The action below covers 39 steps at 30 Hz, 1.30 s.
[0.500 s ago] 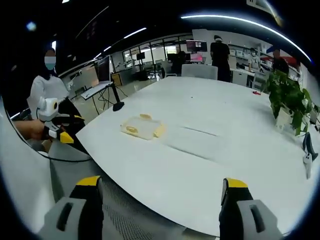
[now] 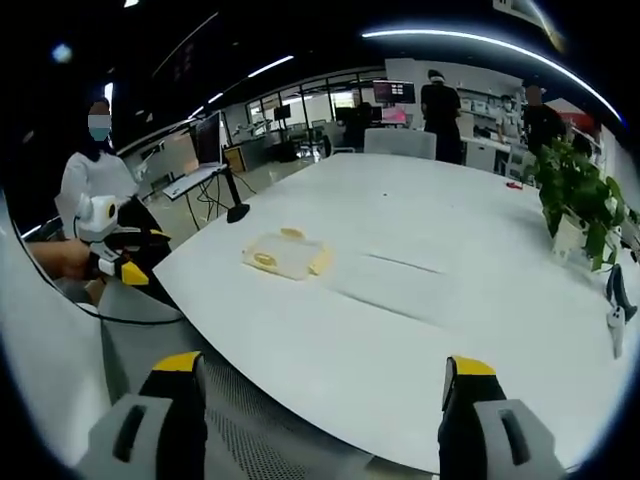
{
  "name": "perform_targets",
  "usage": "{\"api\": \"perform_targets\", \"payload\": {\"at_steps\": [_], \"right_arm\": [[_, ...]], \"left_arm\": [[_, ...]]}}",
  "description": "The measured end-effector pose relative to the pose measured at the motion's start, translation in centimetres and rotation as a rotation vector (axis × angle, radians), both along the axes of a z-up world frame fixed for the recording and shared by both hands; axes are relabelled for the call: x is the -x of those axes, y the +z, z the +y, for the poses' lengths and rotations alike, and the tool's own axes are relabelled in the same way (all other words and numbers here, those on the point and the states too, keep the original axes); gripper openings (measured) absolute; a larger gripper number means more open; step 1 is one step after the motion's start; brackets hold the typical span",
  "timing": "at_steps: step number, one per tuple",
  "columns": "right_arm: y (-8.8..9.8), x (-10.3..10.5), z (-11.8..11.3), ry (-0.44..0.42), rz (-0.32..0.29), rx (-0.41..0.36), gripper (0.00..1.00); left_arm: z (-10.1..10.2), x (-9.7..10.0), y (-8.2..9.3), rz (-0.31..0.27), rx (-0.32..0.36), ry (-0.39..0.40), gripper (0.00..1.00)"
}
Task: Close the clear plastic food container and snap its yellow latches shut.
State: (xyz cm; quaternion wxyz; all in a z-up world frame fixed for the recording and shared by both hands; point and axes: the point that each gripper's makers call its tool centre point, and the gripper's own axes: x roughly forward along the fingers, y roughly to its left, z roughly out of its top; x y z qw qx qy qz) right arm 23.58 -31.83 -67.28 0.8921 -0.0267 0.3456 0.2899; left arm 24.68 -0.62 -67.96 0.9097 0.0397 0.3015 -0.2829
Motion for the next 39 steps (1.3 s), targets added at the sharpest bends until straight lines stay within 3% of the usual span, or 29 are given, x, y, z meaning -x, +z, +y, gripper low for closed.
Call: {"api": "perform_targets", "payload": {"at_steps": [39], "right_arm": [[0.17, -0.01, 0.40, 0.036, -0.018, 0.009, 0.96]], "left_arm": [[0.39, 0.11, -0.27, 0.013, -0.011, -0.013, 0.99]]}}
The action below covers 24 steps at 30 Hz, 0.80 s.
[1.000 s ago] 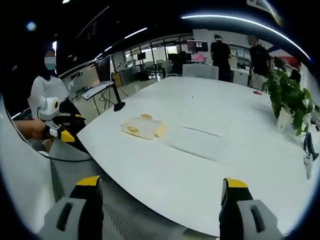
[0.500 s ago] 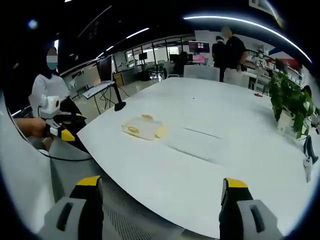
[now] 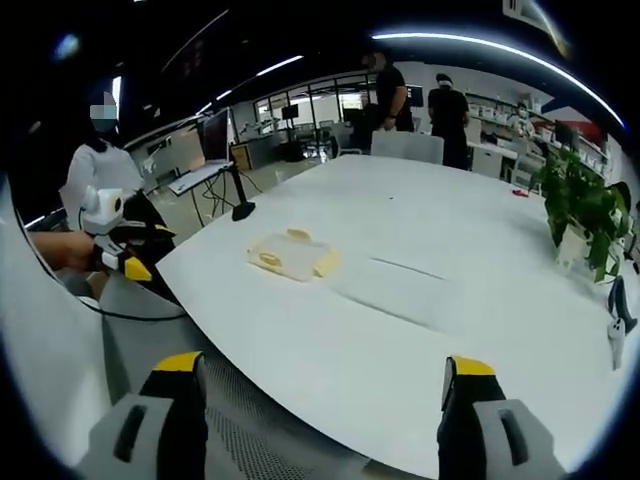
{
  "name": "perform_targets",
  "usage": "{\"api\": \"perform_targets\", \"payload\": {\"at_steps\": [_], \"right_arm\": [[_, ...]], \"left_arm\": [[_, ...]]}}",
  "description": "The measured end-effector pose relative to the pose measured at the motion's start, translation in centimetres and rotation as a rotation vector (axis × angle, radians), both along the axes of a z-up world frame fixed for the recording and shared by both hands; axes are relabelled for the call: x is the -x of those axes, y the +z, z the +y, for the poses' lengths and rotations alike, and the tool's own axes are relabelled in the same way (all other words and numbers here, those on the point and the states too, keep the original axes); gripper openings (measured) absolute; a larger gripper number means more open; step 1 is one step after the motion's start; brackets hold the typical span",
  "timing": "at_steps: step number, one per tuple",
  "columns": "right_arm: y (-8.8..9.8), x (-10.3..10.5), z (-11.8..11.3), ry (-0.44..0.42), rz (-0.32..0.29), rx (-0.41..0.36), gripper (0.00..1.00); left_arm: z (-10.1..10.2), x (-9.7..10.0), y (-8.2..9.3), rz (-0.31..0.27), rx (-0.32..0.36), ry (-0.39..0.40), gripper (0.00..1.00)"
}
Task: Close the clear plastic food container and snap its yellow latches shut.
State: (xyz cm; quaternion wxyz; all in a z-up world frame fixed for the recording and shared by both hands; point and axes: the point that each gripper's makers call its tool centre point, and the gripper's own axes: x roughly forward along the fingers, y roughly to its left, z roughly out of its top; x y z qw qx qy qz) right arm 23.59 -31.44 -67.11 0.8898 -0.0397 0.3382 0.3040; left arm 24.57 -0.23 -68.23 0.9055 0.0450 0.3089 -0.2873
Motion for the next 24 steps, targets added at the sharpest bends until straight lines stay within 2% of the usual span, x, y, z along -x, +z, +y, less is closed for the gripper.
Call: {"api": "perform_targets", "payload": {"at_steps": [6, 16, 24], "right_arm": [[0.4, -0.4, 0.2, 0.024, -0.020, 0.011, 0.95], [0.9, -1.3, 1.9, 0.079, -0.039, 0.012, 0.98], [1.0, -2.2, 3.3, 0.160, -0.068, 0.052, 0.99]], "left_arm": [[-0.6, 0.1, 0.4, -0.004, 0.018, -0.036, 0.99], [-0.5, -0.4, 0.0, -0.003, -0.021, -0.079, 0.99], [-0.5, -0.8, 0.0, 0.003, -0.040, -0.133, 0.98]]}}
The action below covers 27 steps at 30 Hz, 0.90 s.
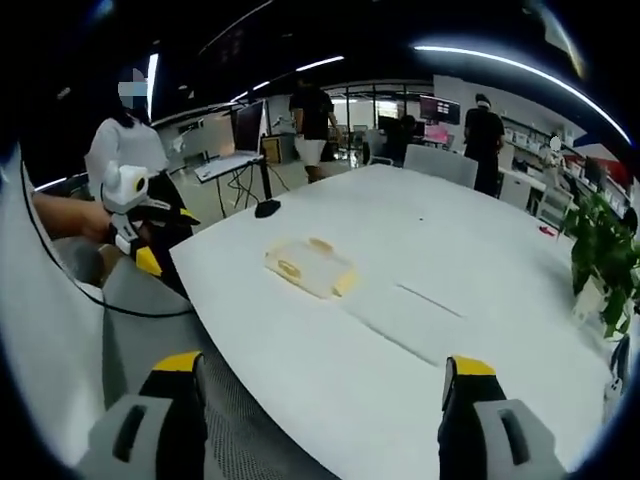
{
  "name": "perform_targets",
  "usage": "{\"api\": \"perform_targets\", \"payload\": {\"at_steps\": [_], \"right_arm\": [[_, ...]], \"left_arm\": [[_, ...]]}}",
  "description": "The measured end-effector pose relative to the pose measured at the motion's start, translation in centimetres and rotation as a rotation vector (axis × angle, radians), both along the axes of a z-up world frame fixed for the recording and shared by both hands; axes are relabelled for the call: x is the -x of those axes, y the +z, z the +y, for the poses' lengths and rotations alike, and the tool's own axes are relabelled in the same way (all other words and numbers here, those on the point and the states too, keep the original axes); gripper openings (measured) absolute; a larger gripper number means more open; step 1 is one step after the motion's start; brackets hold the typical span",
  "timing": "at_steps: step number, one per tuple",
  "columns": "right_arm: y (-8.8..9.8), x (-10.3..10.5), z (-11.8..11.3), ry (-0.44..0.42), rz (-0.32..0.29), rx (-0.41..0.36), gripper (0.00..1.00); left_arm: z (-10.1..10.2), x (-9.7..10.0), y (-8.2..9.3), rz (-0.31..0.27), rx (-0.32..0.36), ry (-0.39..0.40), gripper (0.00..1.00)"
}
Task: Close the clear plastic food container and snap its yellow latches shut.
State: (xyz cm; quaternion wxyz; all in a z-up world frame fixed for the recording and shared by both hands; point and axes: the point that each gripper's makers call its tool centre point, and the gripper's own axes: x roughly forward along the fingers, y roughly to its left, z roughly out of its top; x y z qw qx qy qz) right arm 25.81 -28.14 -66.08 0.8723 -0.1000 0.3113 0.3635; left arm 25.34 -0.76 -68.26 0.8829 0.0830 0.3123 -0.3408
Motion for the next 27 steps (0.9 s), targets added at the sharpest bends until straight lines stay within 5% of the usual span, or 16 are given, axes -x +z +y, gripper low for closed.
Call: {"api": "perform_targets", "payload": {"at_steps": [13, 27], "right_arm": [[-0.1, -1.9, 2.5, 0.124, -0.033, 0.039, 0.98], [0.2, -5.0, 4.6, 0.228, -0.069, 0.077, 0.97]], "left_arm": [[0.9, -2.1, 0.3, -0.008, -0.009, -0.022, 0.99], [2.2, -4.9, 0.1, -0.031, -0.108, -0.107, 0.99]]}}
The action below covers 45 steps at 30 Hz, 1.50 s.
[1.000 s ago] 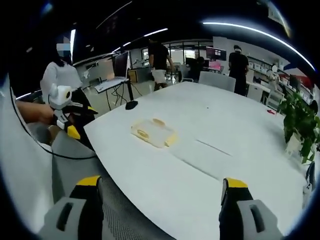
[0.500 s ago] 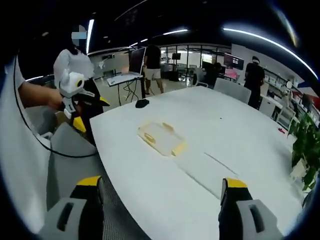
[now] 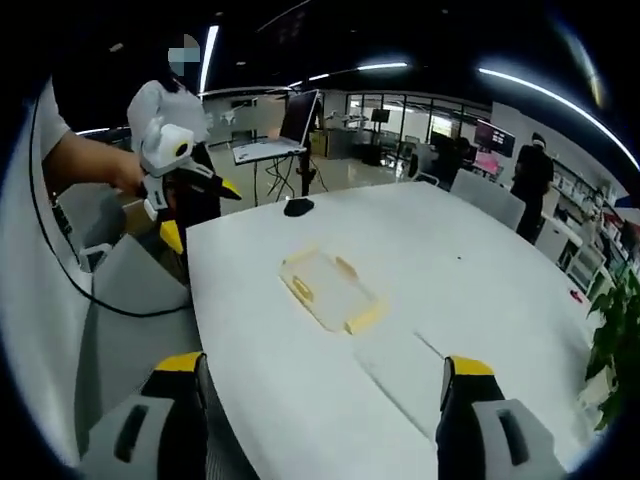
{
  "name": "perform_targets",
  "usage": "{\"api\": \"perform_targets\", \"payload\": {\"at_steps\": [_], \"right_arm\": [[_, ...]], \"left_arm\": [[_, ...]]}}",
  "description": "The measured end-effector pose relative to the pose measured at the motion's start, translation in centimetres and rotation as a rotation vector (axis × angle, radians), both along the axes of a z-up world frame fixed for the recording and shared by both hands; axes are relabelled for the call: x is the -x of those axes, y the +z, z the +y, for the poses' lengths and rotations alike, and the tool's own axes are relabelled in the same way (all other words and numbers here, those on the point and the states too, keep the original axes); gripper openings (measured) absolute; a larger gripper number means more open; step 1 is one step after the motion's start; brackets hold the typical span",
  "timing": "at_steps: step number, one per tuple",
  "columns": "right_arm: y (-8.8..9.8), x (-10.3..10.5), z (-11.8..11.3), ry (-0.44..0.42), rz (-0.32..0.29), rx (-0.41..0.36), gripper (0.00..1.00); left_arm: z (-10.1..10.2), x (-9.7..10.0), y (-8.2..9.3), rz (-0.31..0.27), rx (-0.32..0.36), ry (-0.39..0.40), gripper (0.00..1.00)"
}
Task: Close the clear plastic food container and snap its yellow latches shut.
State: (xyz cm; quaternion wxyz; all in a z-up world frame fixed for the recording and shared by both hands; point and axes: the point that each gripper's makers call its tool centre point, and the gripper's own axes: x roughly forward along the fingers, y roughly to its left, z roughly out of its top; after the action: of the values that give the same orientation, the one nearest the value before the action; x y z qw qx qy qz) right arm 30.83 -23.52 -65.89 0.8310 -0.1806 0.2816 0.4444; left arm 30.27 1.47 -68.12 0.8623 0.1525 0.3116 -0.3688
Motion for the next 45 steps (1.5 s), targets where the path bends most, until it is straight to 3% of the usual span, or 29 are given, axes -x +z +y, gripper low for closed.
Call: {"api": "perform_targets", "payload": {"at_steps": [20, 28, 36, 40, 45], "right_arm": [[-0.6, -3.6, 2.1, 0.089, -0.010, 0.038, 0.95], [-2.0, -3.9, 2.8, 0.112, 0.003, 0.047, 0.94], [-2.7, -4.8, 3.7, 0.164, 0.014, 0.070, 0.92], [-3.1, -5.2, 4.2, 0.192, 0.015, 0.084, 0.91], [-3.8, -6.0, 4.5, 0.237, 0.012, 0.119, 0.89]], "left_arm": [[-0.7, -3.3, 0.0, -0.004, -0.053, -0.119, 0.99], [-0.8, -4.2, 0.0, 0.011, -0.074, -0.169, 0.98], [-1.1, -4.9, -0.8, 0.046, -0.058, -0.202, 0.97], [-0.9, -5.3, -1.5, 0.039, -0.111, -0.236, 0.95], [-1.0, -5.9, -1.7, 0.038, -0.108, -0.263, 0.92]]}}
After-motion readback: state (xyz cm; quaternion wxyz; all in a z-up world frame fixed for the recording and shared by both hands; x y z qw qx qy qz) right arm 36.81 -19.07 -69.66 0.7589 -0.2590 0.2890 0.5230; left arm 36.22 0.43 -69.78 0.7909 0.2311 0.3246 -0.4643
